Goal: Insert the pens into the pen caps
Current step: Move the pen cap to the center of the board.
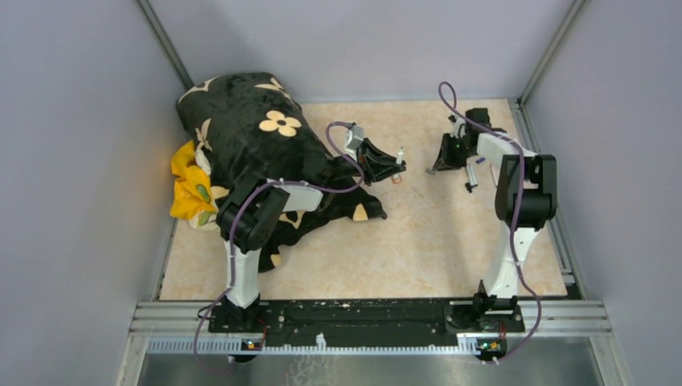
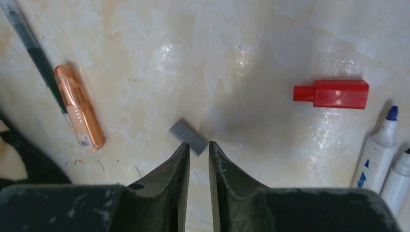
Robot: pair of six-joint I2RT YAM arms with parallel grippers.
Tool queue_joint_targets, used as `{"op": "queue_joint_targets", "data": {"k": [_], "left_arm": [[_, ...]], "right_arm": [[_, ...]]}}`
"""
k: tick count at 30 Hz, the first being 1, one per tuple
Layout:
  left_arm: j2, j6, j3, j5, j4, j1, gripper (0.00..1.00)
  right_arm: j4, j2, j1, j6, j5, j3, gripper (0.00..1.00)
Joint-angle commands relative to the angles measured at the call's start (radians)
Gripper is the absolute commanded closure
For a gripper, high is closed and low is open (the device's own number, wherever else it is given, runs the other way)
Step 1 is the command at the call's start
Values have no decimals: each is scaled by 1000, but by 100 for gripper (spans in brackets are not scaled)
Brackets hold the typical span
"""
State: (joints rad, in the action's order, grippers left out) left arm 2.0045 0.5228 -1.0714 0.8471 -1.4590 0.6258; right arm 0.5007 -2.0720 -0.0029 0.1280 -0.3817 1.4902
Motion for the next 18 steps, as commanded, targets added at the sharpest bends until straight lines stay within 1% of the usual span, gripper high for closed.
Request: {"op": "queue_joint_targets", "data": {"k": [1, 3, 5, 6, 8, 10, 11, 13, 15, 18], "left_arm": [[-40, -16, 20, 5, -49, -5, 100], [-45, -19, 25, 6, -53, -6, 100], [-51, -26, 31, 9, -54, -6, 100], [-55, -32, 35, 12, -55, -6, 100], [-64, -45, 44, 15, -54, -6, 100], [-72, -59, 49, 17, -47, -6, 100], [-75, -66, 52, 18, -44, -5, 100], [-82, -78, 58, 18, -36, -7, 100], [-88, -89, 63, 17, -31, -7, 100], [-98, -103, 73, 19, -28, -9, 100]], "right_arm": [[-125, 170, -3, -83, -17, -38, 78], [-173, 221, -3, -120, -26, -60, 76], [-213, 270, -3, -226, -63, -85, 73], [-225, 295, -3, -288, -97, -95, 69], [-199, 335, -3, -501, -216, -105, 60], [-108, 359, -3, -757, -329, -100, 44], [-58, 361, -3, -866, -375, -92, 39], [109, 339, -3, -1072, -429, -42, 36], [216, 309, -3, -1231, -440, 2, 37], [271, 276, -3, -1398, -401, 28, 37]]}}
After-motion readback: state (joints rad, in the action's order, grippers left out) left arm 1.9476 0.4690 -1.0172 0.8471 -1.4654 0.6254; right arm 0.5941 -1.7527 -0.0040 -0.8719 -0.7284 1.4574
